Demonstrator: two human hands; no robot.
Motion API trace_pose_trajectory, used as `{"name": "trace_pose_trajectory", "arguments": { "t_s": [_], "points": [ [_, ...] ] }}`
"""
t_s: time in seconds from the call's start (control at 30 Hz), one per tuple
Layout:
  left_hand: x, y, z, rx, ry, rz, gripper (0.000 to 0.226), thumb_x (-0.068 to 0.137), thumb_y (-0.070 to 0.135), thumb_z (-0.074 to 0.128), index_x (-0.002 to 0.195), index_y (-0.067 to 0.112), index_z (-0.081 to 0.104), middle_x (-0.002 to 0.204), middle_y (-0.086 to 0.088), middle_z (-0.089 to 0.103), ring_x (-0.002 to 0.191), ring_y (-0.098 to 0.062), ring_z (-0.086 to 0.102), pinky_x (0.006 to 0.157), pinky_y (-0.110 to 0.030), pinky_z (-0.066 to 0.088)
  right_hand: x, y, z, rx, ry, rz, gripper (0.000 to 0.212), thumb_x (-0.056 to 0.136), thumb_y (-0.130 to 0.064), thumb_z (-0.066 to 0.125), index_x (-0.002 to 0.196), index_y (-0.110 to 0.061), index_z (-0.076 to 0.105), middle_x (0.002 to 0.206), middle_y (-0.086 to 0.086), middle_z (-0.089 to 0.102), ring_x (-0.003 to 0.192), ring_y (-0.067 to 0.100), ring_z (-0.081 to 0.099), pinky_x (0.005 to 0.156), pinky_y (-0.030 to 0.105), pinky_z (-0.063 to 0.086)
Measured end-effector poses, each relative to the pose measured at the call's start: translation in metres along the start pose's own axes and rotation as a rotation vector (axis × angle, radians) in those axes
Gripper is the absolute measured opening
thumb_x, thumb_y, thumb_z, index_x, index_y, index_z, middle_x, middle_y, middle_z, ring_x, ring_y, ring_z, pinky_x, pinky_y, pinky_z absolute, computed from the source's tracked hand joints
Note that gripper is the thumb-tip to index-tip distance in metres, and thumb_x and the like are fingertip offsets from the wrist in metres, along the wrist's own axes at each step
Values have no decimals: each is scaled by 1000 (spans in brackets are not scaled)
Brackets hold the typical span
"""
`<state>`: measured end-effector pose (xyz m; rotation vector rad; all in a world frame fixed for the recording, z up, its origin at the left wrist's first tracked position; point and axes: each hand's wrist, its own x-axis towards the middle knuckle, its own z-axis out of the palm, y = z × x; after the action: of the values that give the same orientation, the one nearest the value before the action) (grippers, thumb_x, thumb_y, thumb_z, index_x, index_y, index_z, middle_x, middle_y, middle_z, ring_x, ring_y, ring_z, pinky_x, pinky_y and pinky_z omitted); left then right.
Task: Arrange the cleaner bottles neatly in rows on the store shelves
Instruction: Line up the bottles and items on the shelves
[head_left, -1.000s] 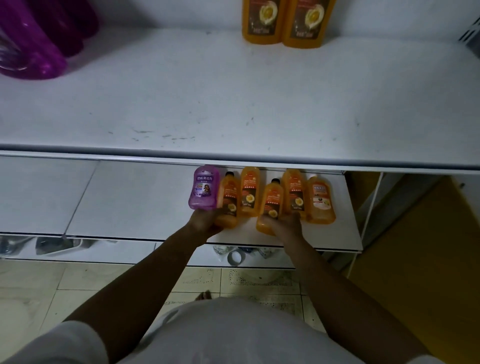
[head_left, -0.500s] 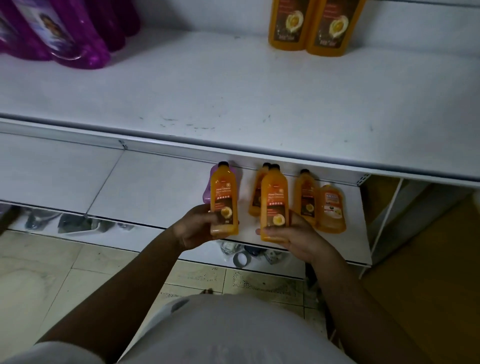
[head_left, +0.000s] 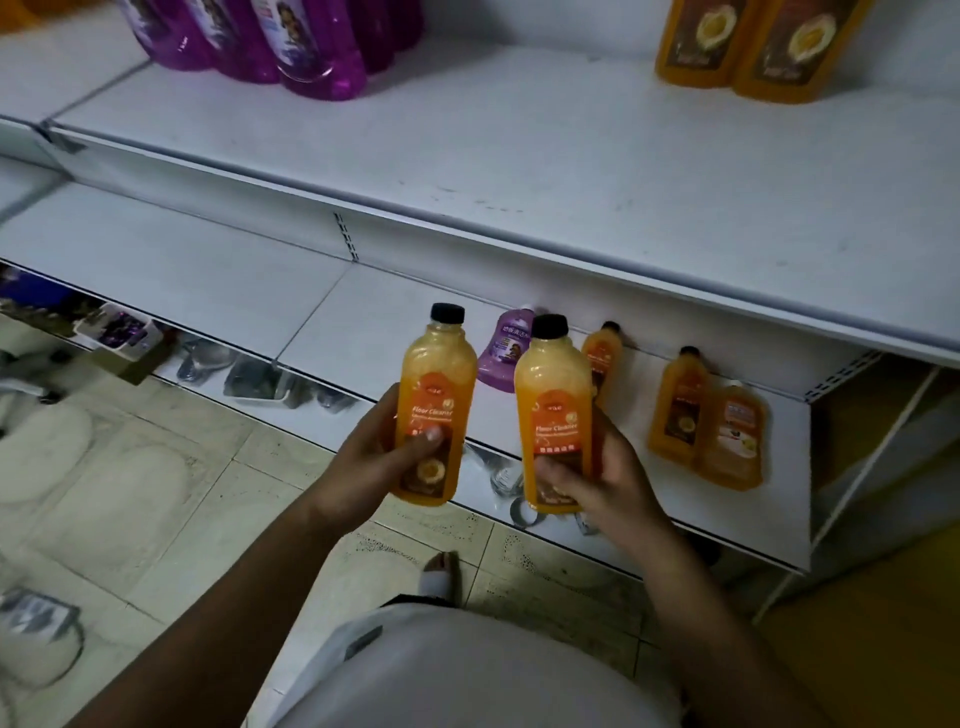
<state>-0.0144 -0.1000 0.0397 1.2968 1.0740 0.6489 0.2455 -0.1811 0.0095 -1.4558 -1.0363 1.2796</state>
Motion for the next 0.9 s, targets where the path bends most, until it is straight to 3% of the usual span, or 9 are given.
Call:
{"name": "trace_pose_trajectory", "arguments": {
  "t_s": [0.1, 0.23, 0.37, 0.43, 0.53, 0.6, 0.7, 0.8, 0.9],
  "points": [
    [-30, 29, 0, 28, 6, 120, 73, 71, 64, 84, 133, 36, 57, 120, 3, 75, 113, -22, 73, 87, -35, 64, -35, -35, -10, -19, 42, -98, 54, 68, -50, 87, 117, -49, 64, 113, -8, 76, 104, 13, 74, 77, 25, 61],
    [-52, 83, 8, 14, 23, 312, 53, 64, 72, 86, 110, 52, 70, 108, 4, 79, 102, -17, 77, 77, -26, 62, -79, -93, -22, -3, 169, -250, 53, 55, -51, 90, 103, -57, 69, 108, -11, 78, 100, 10, 75, 76, 22, 60],
    [-53, 145, 24, 2, 20, 488, 45, 67, 70, 86, 103, 46, 74, 101, 4, 80, 96, -17, 79, 76, -27, 62, -107, -147, -38, -13, 263, -429, 57, 59, -27, 95, 103, -54, 71, 107, -8, 79, 99, 11, 76, 76, 22, 60],
    [-46, 176, 33, 3, 5, 572, 38, 71, 64, 85, 103, 46, 75, 100, 6, 81, 95, -15, 79, 77, -26, 62, -114, -172, -44, -36, 313, -501, 56, 65, -20, 93, 105, -51, 70, 108, -6, 78, 99, 13, 76, 79, 24, 60],
    [-21, 217, 47, 9, -40, 664, 27, 84, 38, 84, 109, 41, 75, 108, 3, 80, 102, -20, 78, 82, -29, 62, -113, -208, -54, -34, 387, -556, 50, 69, -27, 89, 111, -44, 68, 111, -4, 78, 103, 16, 75, 83, 28, 61],
    [3, 243, 56, 9, -54, 719, 30, 88, 29, 81, 115, 33, 71, 111, 2, 80, 106, -20, 77, 84, -30, 61, -105, -230, -63, -66, 430, -586, 53, 74, -30, 89, 121, -36, 64, 114, -4, 77, 106, 17, 74, 85, 34, 62],
    [41, 281, 68, 28, -79, 788, 47, 87, 34, 84, 128, 20, 65, 118, -1, 78, 112, -21, 74, 91, -36, 61, -84, -258, -84, -88, 496, -622, 64, 74, -39, 87, 131, -27, 58, 117, -2, 77, 110, 18, 74, 94, 45, 60],
    [81, 310, 77, 23, -130, 790, 65, 81, 37, 86, 136, 15, 58, 121, -5, 76, 115, -25, 74, 98, -50, 59, -53, -281, -115, -141, 572, -625, 74, 72, -50, 88, 135, -31, 54, 122, -5, 75, 114, 16, 72, 100, 53, 57],
    [117, 330, 86, 68, -161, 789, 72, 76, 44, 86, 137, 19, 56, 123, -5, 75, 114, -26, 74, 99, -56, 59, -18, -298, -149, -213, 647, -592, 72, 79, -45, 88, 139, -37, 49, 126, -9, 73, 117, 14, 70, 102, 53, 56]
  ]
}}
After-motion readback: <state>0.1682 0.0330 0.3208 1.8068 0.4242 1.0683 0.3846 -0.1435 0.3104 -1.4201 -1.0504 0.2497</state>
